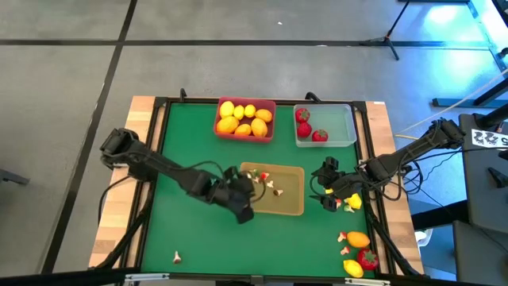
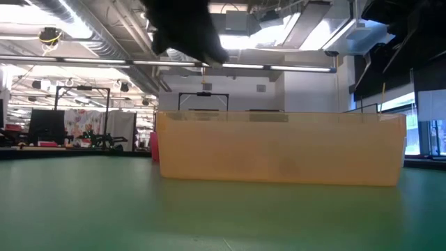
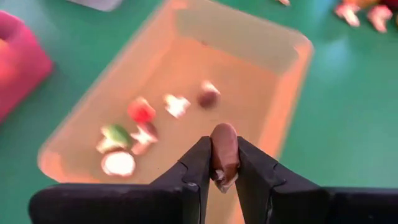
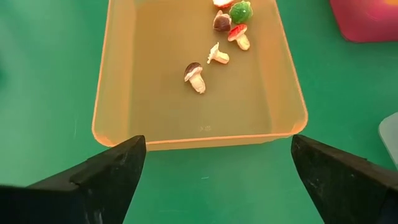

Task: Sort produce into baskets
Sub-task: Put the brown mushroom into the orange bin

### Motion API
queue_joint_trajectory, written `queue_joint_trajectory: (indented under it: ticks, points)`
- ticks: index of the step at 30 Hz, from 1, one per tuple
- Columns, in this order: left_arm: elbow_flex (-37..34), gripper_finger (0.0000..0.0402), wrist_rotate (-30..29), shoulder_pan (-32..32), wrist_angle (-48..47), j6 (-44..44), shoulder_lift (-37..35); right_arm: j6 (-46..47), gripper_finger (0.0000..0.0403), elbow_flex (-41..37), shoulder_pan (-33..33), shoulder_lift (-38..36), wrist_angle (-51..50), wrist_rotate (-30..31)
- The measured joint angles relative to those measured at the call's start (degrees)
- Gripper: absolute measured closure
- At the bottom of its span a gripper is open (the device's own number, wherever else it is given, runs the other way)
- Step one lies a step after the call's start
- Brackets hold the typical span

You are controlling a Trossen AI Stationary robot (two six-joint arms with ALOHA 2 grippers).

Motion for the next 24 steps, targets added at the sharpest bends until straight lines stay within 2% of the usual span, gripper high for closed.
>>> queue_joint_trajectory:
  ticks: [3,5,9,15,19,24]
  points:
    - [0.0,0.0338,-0.2,2.3,0.3,-0.1,0.0,0.0,0.0004,0.0,0.0,0.0,0.0,0.7]
    - [0.0,0.0319,-0.1,3.2,0.4,-1.9,0.0,0.0,0.0004,0.0,0.0,0.0,0.0,0.9]
    - [0.0,0.0252,0.8,4.5,2.9,-6.4,0.0,0.4,0.0004,0.0,0.0,0.0,0.0,-1.6]
    - [0.0,0.0158,1.1,4.8,3.9,-2.5,0.0,0.5,0.0004,0.0,0.0,0.0,0.0,-0.6]
    - [0.0,0.0134,1.0,5.1,4.8,-2.4,0.0,0.3,0.0004,0.0,0.0,0.0,0.0,0.0]
    - [0.0,0.0134,2.5,5.2,7.0,-2.4,0.0,0.5,0.0004,0.0,0.0,0.0,0.2,0.0]
